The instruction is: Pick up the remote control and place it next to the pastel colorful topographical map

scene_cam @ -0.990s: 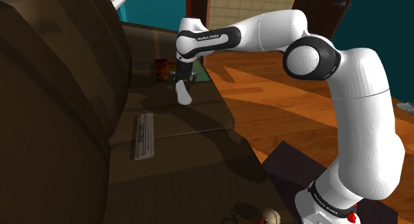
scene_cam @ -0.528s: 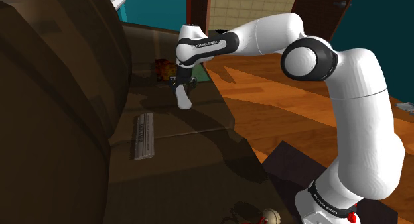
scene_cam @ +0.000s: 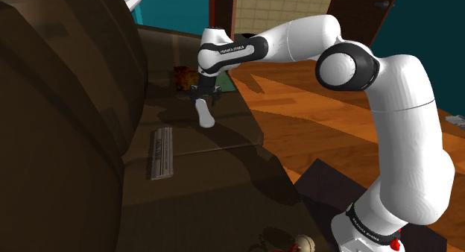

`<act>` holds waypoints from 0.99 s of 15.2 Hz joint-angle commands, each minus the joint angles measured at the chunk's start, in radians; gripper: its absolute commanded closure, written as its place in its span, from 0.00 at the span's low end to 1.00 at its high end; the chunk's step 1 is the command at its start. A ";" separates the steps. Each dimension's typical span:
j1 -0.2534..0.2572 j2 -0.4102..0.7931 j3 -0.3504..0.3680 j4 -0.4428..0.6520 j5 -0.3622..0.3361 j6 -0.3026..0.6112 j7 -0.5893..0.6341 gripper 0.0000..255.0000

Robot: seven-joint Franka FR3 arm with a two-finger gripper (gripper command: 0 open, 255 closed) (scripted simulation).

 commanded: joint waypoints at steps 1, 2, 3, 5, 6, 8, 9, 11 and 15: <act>0.000 0.000 0.000 0.000 0.000 0.000 0.000 0.00; 0.000 0.000 0.000 0.000 0.000 0.000 0.000 0.00; 0.000 0.000 0.000 0.000 0.000 0.000 0.000 0.00; -0.005 -0.027 0.002 0.024 0.004 -0.051 -0.002 0.00; -0.007 -0.039 0.003 0.038 0.006 -0.077 -0.003 0.00; -0.009 -0.047 0.004 0.051 0.007 -0.098 -0.003 0.00; -0.009 -0.047 0.004 0.051 0.007 -0.098 -0.003 0.00; -0.009 -0.047 0.004 0.051 0.007 -0.098 -0.003 0.00; -0.009 -0.047 0.004 0.051 0.007 -0.098 -0.003 0.00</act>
